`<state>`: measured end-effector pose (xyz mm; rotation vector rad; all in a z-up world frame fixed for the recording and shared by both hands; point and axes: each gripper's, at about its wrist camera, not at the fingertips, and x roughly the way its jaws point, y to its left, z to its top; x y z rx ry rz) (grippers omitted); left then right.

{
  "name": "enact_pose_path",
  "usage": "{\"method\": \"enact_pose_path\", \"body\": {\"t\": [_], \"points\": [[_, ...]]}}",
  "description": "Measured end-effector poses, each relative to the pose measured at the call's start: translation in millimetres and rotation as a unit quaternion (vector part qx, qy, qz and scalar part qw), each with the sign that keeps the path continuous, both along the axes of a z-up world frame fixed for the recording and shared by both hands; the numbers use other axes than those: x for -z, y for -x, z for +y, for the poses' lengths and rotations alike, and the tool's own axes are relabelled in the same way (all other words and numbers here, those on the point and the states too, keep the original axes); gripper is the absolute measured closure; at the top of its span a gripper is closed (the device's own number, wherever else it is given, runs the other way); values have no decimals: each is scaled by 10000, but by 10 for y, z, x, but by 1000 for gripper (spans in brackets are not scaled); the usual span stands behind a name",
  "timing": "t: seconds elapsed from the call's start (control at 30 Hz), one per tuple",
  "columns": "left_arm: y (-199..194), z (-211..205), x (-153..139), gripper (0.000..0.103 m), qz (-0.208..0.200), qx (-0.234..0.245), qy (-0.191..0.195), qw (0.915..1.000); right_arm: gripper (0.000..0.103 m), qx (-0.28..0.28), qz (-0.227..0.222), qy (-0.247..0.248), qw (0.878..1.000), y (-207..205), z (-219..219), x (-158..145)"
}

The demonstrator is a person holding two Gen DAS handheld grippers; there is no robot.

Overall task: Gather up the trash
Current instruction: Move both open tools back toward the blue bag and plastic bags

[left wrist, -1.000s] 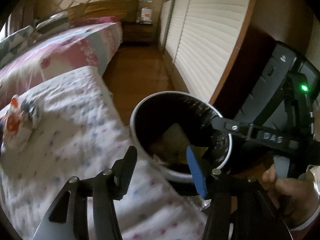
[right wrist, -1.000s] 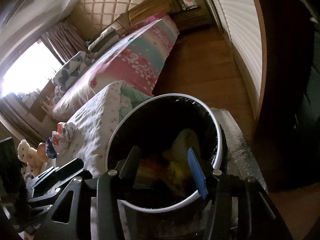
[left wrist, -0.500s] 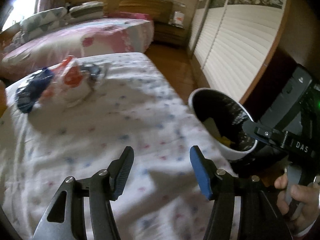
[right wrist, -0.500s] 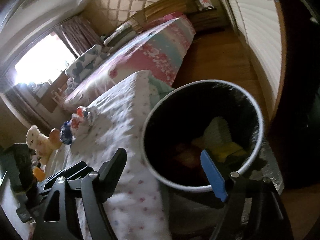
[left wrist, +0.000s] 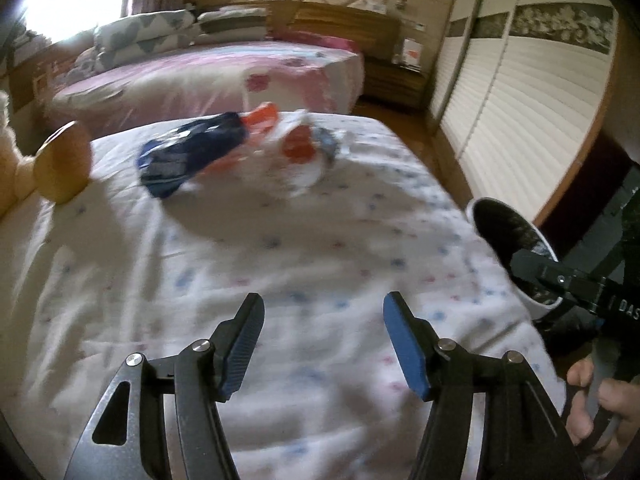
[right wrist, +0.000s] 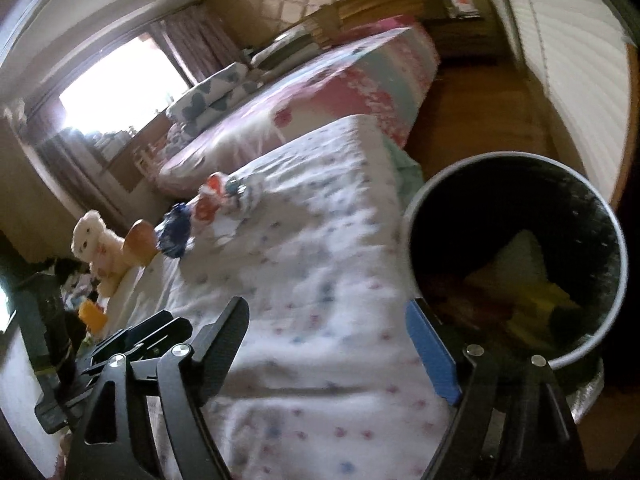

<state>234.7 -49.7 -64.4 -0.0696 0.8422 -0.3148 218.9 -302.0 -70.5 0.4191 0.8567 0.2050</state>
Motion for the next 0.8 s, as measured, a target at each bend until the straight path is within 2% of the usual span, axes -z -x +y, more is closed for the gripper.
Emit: {"method": "enact_pose_path", "body": {"t": [0.37, 0.6, 0.8], "points": [[-168, 501, 3, 41, 7, -524, 15, 9986, 21, -447, -138, 115, 9988, -264, 525, -9], [-313, 727, -40, 41, -38, -681, 88, 9976, 21, -631, -188, 190, 9977, -441, 776, -16], [-501, 834, -40, 41, -74, -736, -52, 9972, 21, -754, -292, 228, 9965, -569, 962, -31]]}}
